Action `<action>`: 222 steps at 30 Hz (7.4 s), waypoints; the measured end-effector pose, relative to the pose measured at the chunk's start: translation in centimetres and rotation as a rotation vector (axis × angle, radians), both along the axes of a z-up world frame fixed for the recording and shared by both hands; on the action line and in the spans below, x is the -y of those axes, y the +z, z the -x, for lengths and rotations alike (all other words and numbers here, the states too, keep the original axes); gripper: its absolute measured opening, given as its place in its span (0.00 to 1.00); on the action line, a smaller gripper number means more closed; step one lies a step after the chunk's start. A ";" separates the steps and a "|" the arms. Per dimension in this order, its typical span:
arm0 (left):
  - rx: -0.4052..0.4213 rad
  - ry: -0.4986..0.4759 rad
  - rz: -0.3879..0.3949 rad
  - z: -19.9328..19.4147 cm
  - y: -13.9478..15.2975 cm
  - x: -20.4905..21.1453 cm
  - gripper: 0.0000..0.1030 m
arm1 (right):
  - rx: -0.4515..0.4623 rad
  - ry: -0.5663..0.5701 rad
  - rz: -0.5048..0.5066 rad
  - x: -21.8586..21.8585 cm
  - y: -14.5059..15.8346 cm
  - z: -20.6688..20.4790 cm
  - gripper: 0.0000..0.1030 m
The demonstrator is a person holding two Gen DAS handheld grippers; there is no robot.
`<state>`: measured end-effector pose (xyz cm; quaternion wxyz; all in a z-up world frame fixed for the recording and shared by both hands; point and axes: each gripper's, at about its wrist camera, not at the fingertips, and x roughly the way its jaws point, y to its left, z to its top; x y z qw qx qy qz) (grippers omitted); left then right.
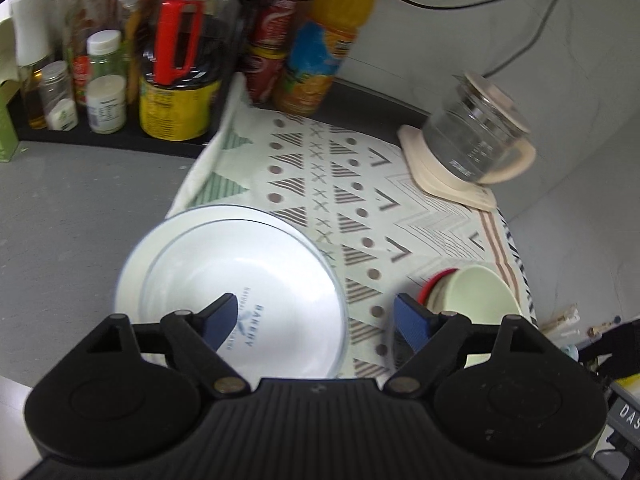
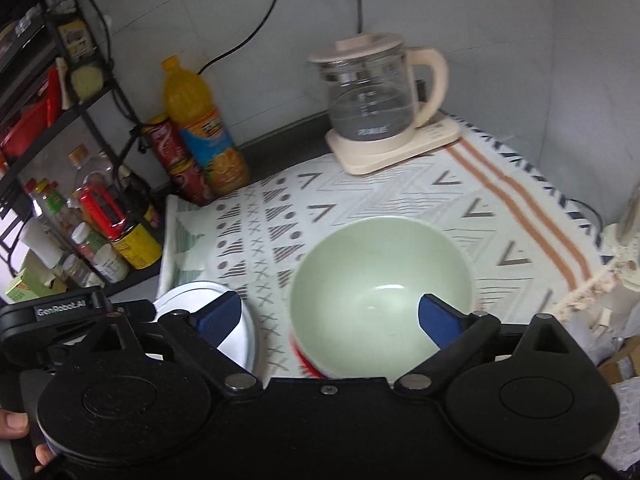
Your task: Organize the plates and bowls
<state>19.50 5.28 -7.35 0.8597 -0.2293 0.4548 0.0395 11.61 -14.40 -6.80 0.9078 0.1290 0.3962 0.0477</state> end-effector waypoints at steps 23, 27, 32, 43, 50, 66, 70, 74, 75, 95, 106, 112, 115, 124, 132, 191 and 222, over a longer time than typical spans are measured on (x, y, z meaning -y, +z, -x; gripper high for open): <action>-0.075 -0.237 0.076 -4.7 -3.3 6.7 0.81 | -0.153 -0.192 -0.113 6.3 -5.4 0.3 0.86; -0.101 -0.280 0.077 -6.4 -4.2 7.6 0.80 | -0.180 -0.228 -0.120 6.6 -6.2 -0.5 0.79; -0.124 -0.323 0.080 -8.2 -5.3 8.1 0.78 | -0.218 -0.281 -0.144 6.9 -7.1 -1.3 0.73; -0.170 -0.426 0.124 -11.4 -7.7 8.9 0.57 | -0.284 -0.345 -0.160 6.5 -8.9 -2.8 0.46; -0.205 -0.445 0.138 -12.5 -8.9 8.9 0.36 | -0.303 -0.354 -0.166 6.0 -9.7 -3.2 0.30; -0.171 -0.468 0.113 -12.3 -8.6 9.2 0.33 | -0.321 -0.382 -0.155 5.6 -10.2 -3.6 0.25; -0.152 -0.457 0.110 -12.2 -7.9 8.9 0.33 | -0.307 -0.362 -0.150 5.4 -9.9 -3.6 0.25; -0.138 -0.445 0.107 -12.3 -7.1 8.6 0.33 | -0.290 -0.339 -0.146 5.4 -9.2 -3.8 0.25; -0.134 -0.441 0.108 -12.3 -6.9 8.6 0.33 | -0.287 -0.333 -0.143 5.3 -9.0 -3.9 0.25; -0.020 -0.326 0.083 -11.0 -1.2 6.1 0.33 | -0.206 -0.214 -0.133 3.7 -4.0 -5.1 0.25; 0.008 -0.252 0.079 -9.4 0.5 3.8 0.33 | -0.169 -0.136 -0.132 2.1 -2.3 -5.7 0.25; 0.031 -0.190 0.065 -7.8 1.5 1.8 0.33 | -0.149 -0.085 -0.133 0.6 -1.3 -6.0 0.25; 0.039 -0.157 0.053 -6.9 1.9 0.6 0.34 | -0.140 -0.051 -0.138 -0.5 -1.1 -6.0 0.25; 0.026 -0.053 0.034 -4.0 1.8 -3.5 0.34 | -0.147 0.063 -0.148 -4.5 -1.4 -6.1 0.25; -0.012 0.032 0.037 -1.4 0.5 -6.6 0.34 | -0.172 0.151 -0.149 -7.9 -2.2 -6.1 0.25; -0.048 0.022 0.066 1.4 -3.0 -11.5 0.75 | -0.083 0.097 -0.062 -10.8 -3.7 -4.4 0.79; 0.099 0.006 -0.102 17.1 5.1 -5.3 1.00 | 0.128 -0.015 0.013 -3.4 2.9 12.5 1.00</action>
